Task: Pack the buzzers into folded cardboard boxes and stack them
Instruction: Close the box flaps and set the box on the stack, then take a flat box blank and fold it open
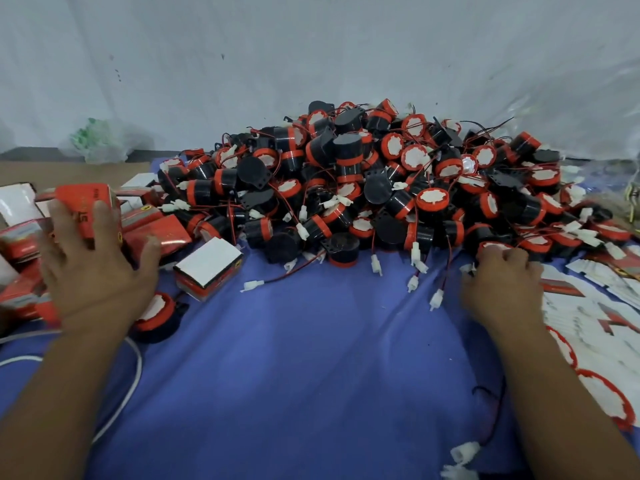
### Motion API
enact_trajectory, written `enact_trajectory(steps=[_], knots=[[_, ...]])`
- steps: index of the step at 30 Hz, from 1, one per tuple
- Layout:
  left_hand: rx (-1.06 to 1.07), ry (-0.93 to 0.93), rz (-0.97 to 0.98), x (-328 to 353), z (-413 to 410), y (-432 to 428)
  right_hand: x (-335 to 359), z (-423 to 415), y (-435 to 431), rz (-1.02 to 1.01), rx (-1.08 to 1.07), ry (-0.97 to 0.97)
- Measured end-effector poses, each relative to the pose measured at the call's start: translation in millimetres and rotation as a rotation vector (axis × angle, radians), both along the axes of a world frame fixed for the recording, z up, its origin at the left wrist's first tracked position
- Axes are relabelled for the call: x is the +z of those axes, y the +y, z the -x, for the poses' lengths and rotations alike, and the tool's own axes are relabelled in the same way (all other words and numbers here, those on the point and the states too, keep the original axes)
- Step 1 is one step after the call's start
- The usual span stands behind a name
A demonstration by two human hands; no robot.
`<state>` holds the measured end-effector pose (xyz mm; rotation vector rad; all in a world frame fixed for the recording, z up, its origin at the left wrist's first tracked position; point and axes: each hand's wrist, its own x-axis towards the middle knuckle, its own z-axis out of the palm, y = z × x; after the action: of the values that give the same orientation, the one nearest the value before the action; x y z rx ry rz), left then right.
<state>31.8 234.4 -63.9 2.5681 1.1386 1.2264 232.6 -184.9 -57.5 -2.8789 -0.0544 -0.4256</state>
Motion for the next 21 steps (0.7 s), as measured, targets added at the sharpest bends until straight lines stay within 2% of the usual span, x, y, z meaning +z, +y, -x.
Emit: enact_trajectory(steps=[2,5,7,11,13,16,18,21], knots=[[0.024,0.006,-0.028,3.5,1.4,-2.1,6.6,-1.7,-9.5,-0.007,-0.074,0.080],[0.025,0.025,-0.047,12.3,0.5,-6.5,15.7,-3.9,-16.6,0.014,-0.109,0.313],[-0.020,0.011,-0.040,17.8,-1.3,-16.3,19.1,-0.4,-14.5,0.033,-0.068,0.322],[-0.202,-0.079,-0.259,23.5,-10.3,-53.2,23.7,6.0,-5.9,0.107,-0.030,0.205],[-0.451,-0.097,-0.292,23.8,-16.7,-77.1,27.7,9.6,-5.8,0.116,-0.037,0.133],[-0.869,0.047,-0.301,14.4,-20.0,-112.3,42.2,11.7,-12.5,0.087,-0.080,0.021],[-0.983,0.149,-0.249,4.2,-18.9,-129.6,58.7,11.7,-13.8,0.063,-0.080,-0.079],[-1.042,0.222,-0.025,-6.7,-17.5,-141.5,72.1,26.7,10.8,-0.026,0.107,-0.345]])
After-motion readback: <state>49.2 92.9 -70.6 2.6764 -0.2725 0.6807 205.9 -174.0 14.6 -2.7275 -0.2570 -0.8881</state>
